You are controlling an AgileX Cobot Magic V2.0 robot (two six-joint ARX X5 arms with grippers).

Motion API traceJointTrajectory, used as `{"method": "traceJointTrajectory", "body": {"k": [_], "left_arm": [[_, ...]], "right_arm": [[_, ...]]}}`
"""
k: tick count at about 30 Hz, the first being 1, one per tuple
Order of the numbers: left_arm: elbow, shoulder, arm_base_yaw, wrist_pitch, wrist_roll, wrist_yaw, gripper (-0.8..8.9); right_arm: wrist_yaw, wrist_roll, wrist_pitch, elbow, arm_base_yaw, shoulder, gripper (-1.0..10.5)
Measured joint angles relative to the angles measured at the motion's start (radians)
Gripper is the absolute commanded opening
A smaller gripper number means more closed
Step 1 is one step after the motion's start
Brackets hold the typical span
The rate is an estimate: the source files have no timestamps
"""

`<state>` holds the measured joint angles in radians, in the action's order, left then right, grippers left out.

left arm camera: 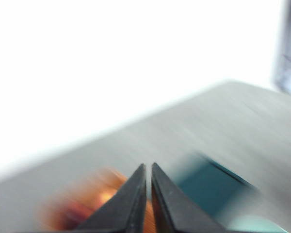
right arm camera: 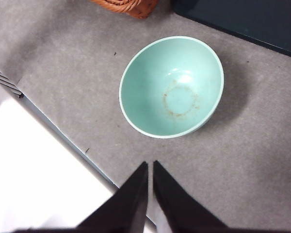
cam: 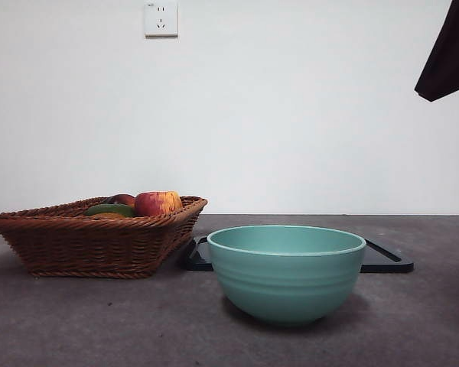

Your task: Pick up the wifruite, put it on the bowl, pick up the plate, put it on desk

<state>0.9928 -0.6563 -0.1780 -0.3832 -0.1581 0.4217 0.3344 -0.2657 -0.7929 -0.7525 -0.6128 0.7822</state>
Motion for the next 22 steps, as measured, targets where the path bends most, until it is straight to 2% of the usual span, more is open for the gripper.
{"method": "traceJointTrajectory", "body": {"k": [3,8,11,22], "left_arm": [[-0.091,0.132,0.134,0.144,-0.019,-0.04,0.16],[-0.259,0.264,0.212,0.24,-0.029,-0.169,0.16],[-0.367,0.333,0.237,0.239,-0.029,-0.21,0.16],[-0.739,0.493,0.267,0.291,-0.027,-0.214,0.16]], "right_arm": [[0.0,0.0,0.0,0.0,0.0,0.0,0.1],[0.0,0.0,0.0,0.0,0.0,0.0,0.1],[0.0,0.0,0.0,0.0,0.0,0.0,0.1],[0.0,0.0,0.0,0.0,0.0,0.0,0.1]]}}
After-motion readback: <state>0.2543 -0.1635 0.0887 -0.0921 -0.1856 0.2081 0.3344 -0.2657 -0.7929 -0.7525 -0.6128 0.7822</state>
